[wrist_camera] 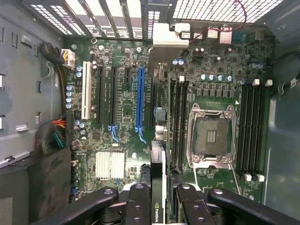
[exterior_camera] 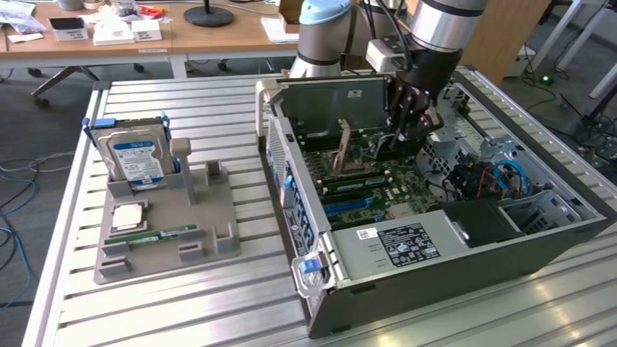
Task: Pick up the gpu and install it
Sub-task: 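Insert the gpu into the slot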
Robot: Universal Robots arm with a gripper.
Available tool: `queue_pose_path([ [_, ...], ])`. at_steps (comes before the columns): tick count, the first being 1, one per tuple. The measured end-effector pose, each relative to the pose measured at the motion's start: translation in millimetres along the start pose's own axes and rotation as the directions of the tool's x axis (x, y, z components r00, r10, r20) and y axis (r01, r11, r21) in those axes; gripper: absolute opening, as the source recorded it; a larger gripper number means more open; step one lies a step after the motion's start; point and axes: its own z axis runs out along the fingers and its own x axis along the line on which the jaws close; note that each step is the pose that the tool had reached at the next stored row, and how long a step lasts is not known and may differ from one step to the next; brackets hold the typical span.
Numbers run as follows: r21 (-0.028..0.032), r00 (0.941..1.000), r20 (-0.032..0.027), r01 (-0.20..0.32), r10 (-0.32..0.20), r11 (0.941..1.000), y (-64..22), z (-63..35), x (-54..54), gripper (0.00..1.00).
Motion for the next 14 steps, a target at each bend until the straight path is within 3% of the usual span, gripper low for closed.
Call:
queue_pose_path([
  [14, 0.0018, 0.9999, -0.0023, -0.014, 0.014, 0.9999, 1.8, 6.4, 0.1, 0.26],
])
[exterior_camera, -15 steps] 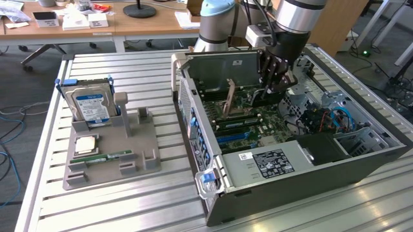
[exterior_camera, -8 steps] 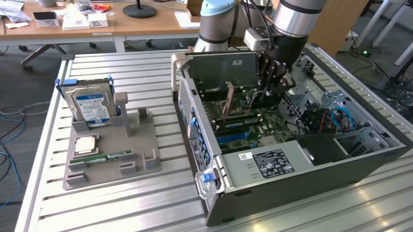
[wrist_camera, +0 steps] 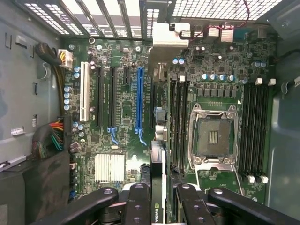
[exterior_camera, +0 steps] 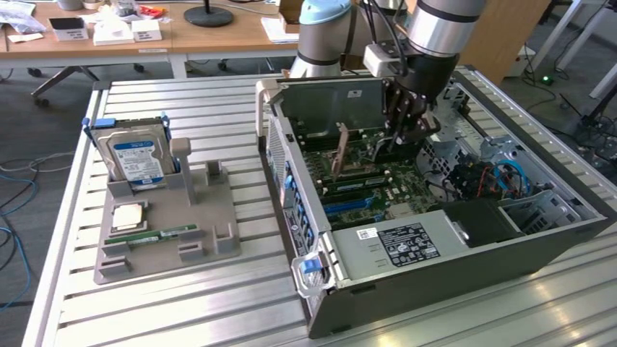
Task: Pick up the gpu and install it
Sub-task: 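Insert the gpu into the slot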
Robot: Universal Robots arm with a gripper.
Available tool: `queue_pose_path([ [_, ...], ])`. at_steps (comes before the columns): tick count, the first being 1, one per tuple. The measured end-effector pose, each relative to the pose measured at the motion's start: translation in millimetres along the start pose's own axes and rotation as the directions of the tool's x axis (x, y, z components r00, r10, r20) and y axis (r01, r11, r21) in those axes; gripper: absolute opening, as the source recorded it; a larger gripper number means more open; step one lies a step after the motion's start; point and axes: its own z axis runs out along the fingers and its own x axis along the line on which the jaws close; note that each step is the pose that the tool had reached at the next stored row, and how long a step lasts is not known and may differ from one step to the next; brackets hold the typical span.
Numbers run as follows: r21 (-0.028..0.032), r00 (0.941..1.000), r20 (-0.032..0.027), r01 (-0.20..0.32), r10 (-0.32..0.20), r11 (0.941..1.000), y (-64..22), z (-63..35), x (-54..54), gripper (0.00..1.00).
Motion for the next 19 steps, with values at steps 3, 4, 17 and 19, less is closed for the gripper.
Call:
queue_pose_path([
  [3, 0.0002, 0.9999, -0.0012, -0.016, 0.016, 0.9999, 0.2, 0.8, 0.0, 0.26],
  [4, 0.0003, 0.9998, -0.002, -0.019, 0.019, 0.9998, 0.2, 1.0, 0.1, 0.26],
  [17, 0.0004, 0.9995, -0.0245, -0.021, 0.021, 0.9998, 0.2, 1.0, 1.2, 0.26],
  [19, -0.0002, 0.9995, -0.0245, -0.021, 0.021, 0.9998, 0.1, 1.0, 1.1, 0.26],
])
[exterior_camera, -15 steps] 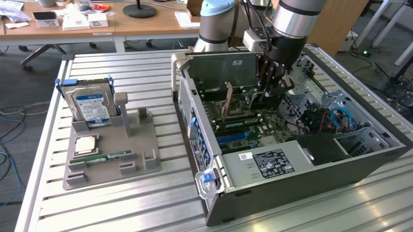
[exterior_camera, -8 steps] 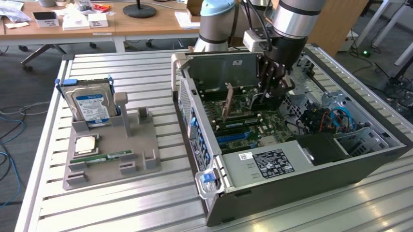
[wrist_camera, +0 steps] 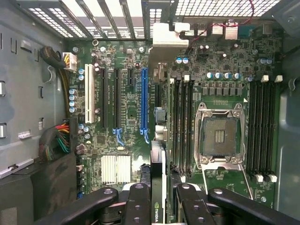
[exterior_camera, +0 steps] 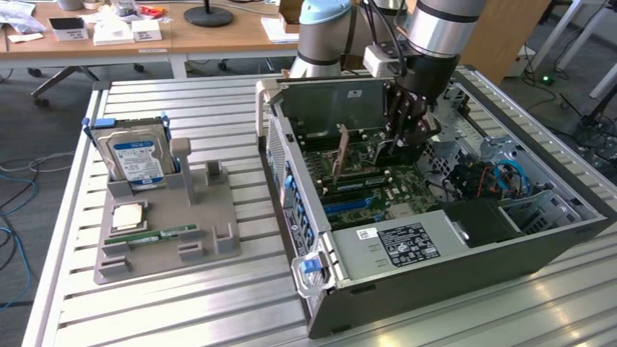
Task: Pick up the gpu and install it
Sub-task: 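Insert the gpu into the slot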
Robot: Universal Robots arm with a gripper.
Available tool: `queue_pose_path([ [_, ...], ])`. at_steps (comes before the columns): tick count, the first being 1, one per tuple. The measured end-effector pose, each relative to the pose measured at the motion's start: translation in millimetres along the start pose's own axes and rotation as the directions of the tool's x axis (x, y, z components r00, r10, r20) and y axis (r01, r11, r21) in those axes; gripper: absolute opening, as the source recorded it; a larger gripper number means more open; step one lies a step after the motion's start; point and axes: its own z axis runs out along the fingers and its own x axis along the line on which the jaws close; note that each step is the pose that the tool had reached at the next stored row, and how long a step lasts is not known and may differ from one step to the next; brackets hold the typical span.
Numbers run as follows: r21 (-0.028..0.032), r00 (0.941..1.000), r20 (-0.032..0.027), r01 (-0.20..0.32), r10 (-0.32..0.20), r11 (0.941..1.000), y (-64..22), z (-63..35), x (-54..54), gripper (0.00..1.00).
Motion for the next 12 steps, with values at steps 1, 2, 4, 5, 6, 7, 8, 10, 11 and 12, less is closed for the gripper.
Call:
queue_pose_path([
  [1, -0.002, 1.0, 0.0, 0.0, 0.0, 1.0, -0.3, 0.0, 0.0, 0.26],
  [2, -0.0052, 1.0, 0.0, 0.0, 0.0, 1.0, -0.7, 0.0, 0.0, 0.26],
  [4, -0.0149, 1.0, -0.0002, 0.0, 0.0, 0.9999, -2.0, 0.0, 0.0, 0.26],
  [5, -0.0181, 1.0, -0.0004, 0.0, 0.0, 0.9998, -2.4, -0.1, 0.0, 0.26],
  [6, -0.0198, 1.0, -0.0004, 0.0, 0.0, 0.9998, -2.6, -0.1, 0.0, 0.26],
  [7, -0.0205, 1.0, -0.0003, 0.0, 0.0, 0.9998, -2.6, -0.1, 0.0, 0.26],
  [8, -0.0215, 1.0, -0.0004, 0.0, 0.0, 0.9998, -2.7, 0.0, 0.0, 0.26],
  [10, -0.0245, 1.0, -0.0003, 0.0, 0.0, 0.9997, -2.7, 0.1, 0.1, 0.26],
  [11, -0.0255, 1.0, -0.0002, 0.0, 0.0, 0.9997, -2.7, 0.2, 0.3, 0.26],
  [12, -0.0257, 1.0, -0.0002, 0.0, 0.0, 0.9997, -2.7, 0.2, 0.6, 0.26],
])
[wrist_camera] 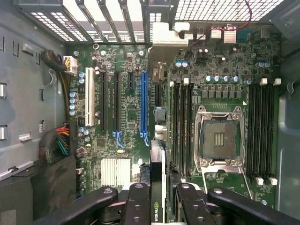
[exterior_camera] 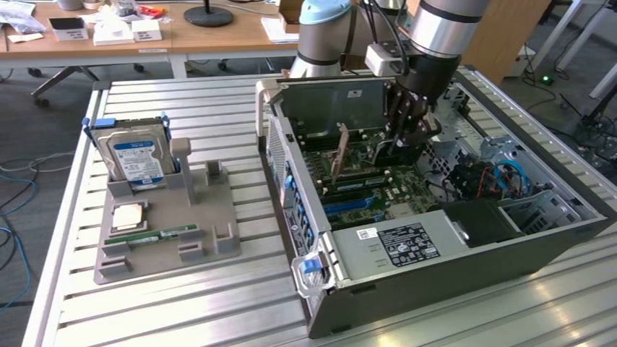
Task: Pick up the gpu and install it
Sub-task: 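Insert the gpu into the slot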
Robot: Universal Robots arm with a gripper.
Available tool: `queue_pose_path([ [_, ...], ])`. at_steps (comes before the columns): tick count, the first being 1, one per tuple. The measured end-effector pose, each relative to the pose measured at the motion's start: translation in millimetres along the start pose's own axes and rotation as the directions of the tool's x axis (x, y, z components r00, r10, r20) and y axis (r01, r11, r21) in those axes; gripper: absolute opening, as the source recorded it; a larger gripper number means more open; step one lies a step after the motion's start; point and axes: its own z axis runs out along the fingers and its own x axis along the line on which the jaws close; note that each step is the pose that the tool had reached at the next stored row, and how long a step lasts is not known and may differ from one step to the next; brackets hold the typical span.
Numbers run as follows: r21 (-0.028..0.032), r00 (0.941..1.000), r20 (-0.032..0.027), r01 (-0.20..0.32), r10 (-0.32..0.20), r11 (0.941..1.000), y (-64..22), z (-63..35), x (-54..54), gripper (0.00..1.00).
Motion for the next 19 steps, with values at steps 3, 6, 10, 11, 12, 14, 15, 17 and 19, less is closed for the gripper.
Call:
queue_pose_path([
  [3, -0.0003, 1.0, -0.0004, 0.0, 0.0, 1.0, 0.0, -0.1, 0.4, 0.26],
  [6, -0.0003, 1.0, -0.0003, 0.0, 0.0, 1.0, 0.0, -0.1, 0.5, 0.26],
  [10, -0.0003, 1.0, -0.0002, 0.0, 0.0, 1.0, 1.9, 0.0, 0.5, 0.26],
  [11, -0.0003, 1.0, -0.0003, 0.0, 0.0, 1.0, 3.0, 0.0, 0.6, 0.26],
  [12, -0.0003, 1.0, -0.0003, 0.0, 0.0, 1.0, 4.1, 0.0, 0.6, 0.26],
  [14, -0.0003, 1.0, -0.0002, 0.0, 0.0, 1.0, 6.1, 0.2, 0.6, 0.26],
  [15, -0.0003, 1.0, -0.0002, 0.0, 0.0, 1.0, 6.8, 0.2, 0.6, 0.26],
  [17, -0.0002, 1.0, -0.0003, 0.0, 0.0, 1.0, 7.8, 0.2, 0.6, 0.26],
  [19, -0.0002, 1.0, -0.0003, 0.0, 0.0, 1.0, 8.4, 0.2, 0.9, 0.26],
])
